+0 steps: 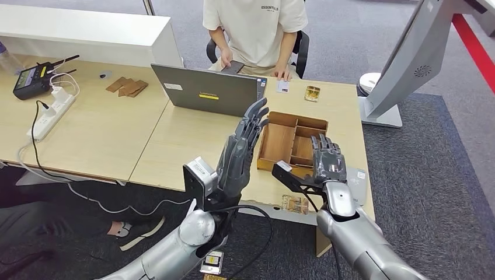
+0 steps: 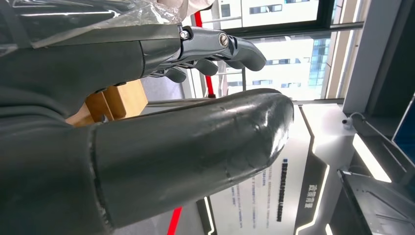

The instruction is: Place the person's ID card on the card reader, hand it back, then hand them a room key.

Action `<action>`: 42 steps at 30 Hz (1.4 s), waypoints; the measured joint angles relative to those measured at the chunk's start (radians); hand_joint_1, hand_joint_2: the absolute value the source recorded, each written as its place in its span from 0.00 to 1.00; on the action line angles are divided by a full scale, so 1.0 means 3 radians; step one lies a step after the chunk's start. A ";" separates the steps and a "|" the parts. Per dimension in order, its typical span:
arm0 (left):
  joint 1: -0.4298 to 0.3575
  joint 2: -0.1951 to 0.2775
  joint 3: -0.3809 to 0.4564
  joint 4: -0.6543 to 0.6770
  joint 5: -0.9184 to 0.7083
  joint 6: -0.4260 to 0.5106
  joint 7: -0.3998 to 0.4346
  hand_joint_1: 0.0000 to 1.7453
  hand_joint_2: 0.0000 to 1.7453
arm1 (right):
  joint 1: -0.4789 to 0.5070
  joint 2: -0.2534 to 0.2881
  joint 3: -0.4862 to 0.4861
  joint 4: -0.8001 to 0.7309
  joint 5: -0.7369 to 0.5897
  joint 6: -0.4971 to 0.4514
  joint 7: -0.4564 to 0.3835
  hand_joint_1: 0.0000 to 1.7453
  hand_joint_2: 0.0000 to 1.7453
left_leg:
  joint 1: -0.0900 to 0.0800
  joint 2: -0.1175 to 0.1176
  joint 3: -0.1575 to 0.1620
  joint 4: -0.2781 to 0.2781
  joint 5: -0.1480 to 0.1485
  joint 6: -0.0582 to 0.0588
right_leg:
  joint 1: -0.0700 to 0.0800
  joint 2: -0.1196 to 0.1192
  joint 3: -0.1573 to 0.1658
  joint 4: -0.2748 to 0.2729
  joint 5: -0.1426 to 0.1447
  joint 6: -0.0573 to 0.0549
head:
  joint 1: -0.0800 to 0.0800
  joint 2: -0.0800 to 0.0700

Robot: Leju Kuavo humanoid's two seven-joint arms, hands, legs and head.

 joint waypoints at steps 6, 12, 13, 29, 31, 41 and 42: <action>0.0000 0.0001 0.0000 0.0000 -0.0003 -0.0002 0.0001 0.00 0.00 | 0.0000 -0.0007 0.0000 0.0024 0.0000 0.0000 -0.0002 0.00 1.00 | 0.0000 0.0000 0.0000 0.0000 0.0000 0.0000 | 0.0000 0.0000 0.0000 0.0000 0.0000 0.0000 | 0.0000 0.0000; -0.0001 0.0001 0.0001 0.0003 -0.0003 -0.0017 0.0001 0.00 0.00 | 0.0000 -0.0009 0.0000 0.0049 -0.0001 0.0000 -0.0010 0.00 1.00 | 0.0000 0.0000 0.0000 0.0000 0.0000 0.0000 | 0.0000 0.0000 0.0000 0.0000 0.0000 0.0000 | 0.0000 0.0000; -0.0003 0.0001 0.0000 0.0006 -0.0002 -0.0020 0.0001 0.00 0.00 | 0.0000 -0.0009 0.0000 0.0054 -0.0001 0.0000 -0.0013 0.01 1.00 | 0.0000 0.0000 0.0000 0.0000 0.0000 0.0000 | 0.0000 0.0000 0.0000 0.0000 0.0000 0.0000 | 0.0000 0.0000; -0.0021 -0.0020 0.0004 0.0093 0.0026 -0.0071 -0.0065 0.00 0.00 | 0.0003 0.0029 0.0001 0.0129 -0.0007 0.0019 -0.0095 1.00 1.00 | 0.0000 0.0000 0.0000 0.0000 0.0000 0.0000 | 0.0000 0.0000 0.0000 0.0000 0.0000 0.0000 | 0.0000 0.0000; -0.0023 -0.0028 0.0007 0.0101 0.0039 -0.0084 -0.0066 0.00 0.00 | 0.0003 0.0033 0.0001 0.0128 -0.0010 0.0019 -0.0088 1.00 1.00 | 0.0000 0.0000 0.0000 0.0000 0.0000 0.0000 | 0.0000 0.0000 0.0000 0.0000 0.0000 0.0000 | 0.0000 0.0000; -0.0035 -0.0069 0.0006 0.0159 0.0063 -0.0143 -0.0066 0.00 0.00 | 0.0008 0.0043 0.0000 0.0132 -0.0049 -0.0004 -0.0035 1.00 1.00 | 0.0000 0.0001 0.0000 0.0000 0.0000 0.0000 | 0.0000 0.0000 -0.0001 0.0000 0.0000 0.0000 | 0.0000 0.0000; -0.0036 -0.0071 0.0005 0.0164 0.0064 -0.0149 -0.0066 0.00 0.00 | 0.0009 0.0043 0.0000 0.0132 -0.0050 -0.0005 -0.0026 1.00 1.00 | 0.0000 0.0000 0.0000 0.0000 0.0000 0.0000 | 0.0000 0.0000 -0.0001 0.0000 0.0000 0.0000 | 0.0000 0.0000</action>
